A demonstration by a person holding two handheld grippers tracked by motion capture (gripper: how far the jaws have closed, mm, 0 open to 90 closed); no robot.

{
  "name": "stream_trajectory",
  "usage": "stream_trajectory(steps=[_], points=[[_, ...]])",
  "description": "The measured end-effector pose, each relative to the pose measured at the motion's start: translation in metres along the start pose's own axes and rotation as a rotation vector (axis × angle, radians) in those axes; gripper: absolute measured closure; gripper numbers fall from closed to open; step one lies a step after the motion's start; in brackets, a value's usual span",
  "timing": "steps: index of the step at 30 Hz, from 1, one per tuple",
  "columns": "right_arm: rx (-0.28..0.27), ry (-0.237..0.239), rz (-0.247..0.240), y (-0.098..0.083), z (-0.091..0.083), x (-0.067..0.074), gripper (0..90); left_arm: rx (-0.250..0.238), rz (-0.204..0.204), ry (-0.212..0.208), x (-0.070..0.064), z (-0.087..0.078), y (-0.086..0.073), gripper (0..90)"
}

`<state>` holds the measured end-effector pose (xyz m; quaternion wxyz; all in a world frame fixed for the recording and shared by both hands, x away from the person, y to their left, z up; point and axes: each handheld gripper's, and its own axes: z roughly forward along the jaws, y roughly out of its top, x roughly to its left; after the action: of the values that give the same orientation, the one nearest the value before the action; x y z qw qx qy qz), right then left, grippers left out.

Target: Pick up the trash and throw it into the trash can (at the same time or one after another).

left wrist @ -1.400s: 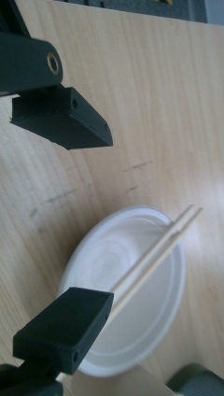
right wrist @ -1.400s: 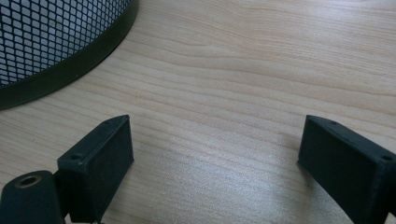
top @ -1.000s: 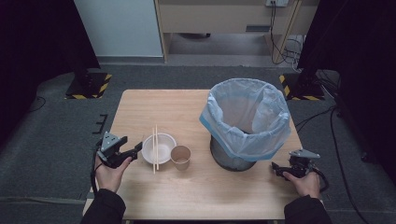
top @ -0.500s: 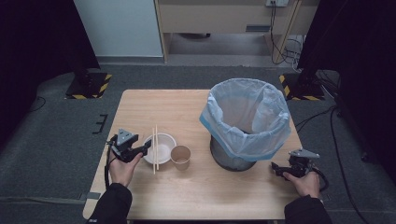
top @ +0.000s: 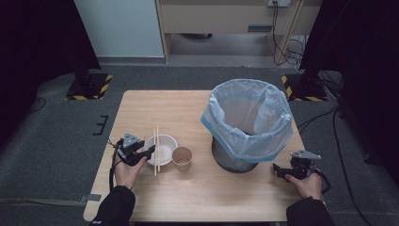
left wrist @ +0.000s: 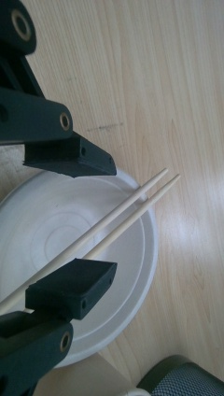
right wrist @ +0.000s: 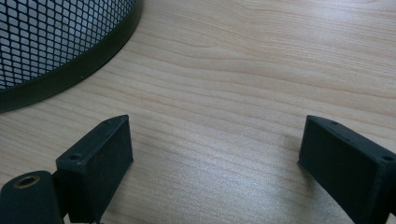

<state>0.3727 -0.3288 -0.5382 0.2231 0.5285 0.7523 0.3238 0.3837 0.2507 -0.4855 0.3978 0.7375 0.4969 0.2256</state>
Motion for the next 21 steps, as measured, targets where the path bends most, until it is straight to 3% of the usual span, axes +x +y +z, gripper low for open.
stream_trajectory(steps=[7,21], points=[[-0.001,0.001,0.001,0.0001,0.0002,0.0002,9.8,0.017,0.000,-0.010,-0.0043,0.0045,-0.0009,48.7],[0.000,0.002,0.003,0.0003,0.0003,0.0005,9.9,0.053,-0.018,0.004,0.0002,0.0069,-0.0028,58.0]])
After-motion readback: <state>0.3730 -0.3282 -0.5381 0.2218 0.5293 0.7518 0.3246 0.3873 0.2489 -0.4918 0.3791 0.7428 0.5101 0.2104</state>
